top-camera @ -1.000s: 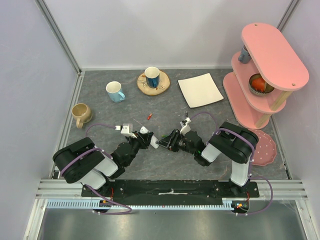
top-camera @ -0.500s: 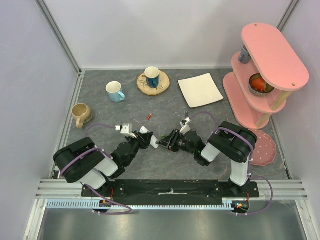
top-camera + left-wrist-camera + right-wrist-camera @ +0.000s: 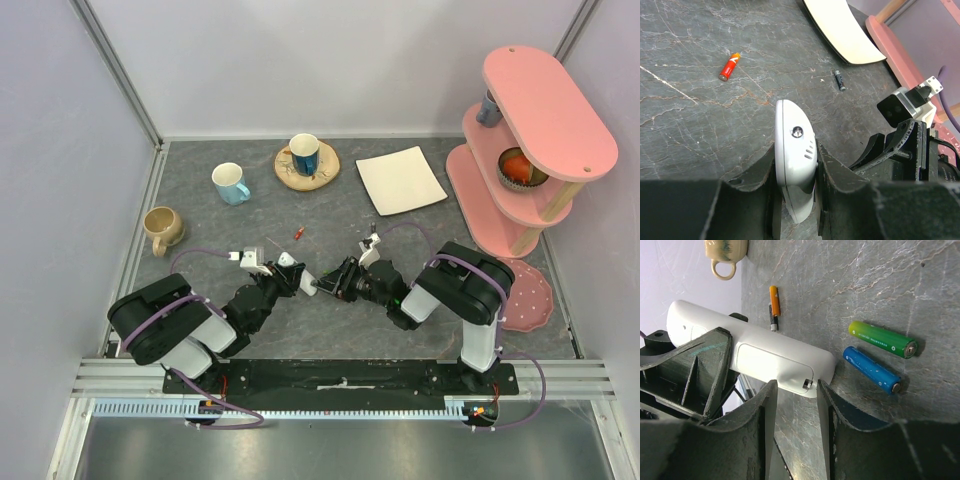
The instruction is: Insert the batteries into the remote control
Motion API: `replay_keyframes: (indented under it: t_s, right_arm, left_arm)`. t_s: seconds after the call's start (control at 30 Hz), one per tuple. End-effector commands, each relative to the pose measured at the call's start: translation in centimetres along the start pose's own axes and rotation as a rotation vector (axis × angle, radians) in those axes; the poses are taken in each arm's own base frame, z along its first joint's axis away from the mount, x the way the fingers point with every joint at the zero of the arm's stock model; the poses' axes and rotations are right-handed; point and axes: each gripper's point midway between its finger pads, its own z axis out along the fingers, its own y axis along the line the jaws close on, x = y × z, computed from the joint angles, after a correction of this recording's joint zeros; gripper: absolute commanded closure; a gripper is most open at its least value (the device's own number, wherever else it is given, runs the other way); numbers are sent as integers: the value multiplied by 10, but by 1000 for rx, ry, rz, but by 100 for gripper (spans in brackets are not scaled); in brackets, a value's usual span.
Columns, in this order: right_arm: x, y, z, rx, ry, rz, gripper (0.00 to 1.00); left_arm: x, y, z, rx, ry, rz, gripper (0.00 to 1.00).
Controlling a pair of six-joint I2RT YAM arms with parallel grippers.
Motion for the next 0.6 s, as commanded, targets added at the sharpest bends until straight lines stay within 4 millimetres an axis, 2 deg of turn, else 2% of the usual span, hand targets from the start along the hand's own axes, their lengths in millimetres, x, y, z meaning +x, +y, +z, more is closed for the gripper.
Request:
replay_keyframes:
  t_s: [0.0,0.57]
  right_arm:
    - [-13,41,8,-158,-35,-12,55]
    - [-2,53,5,-185,-2,1,51]
  left_arm:
    - [-31,-30,-15,149,-118,-114,98]
    - [-33,-26,-13,127,-133,-107,98]
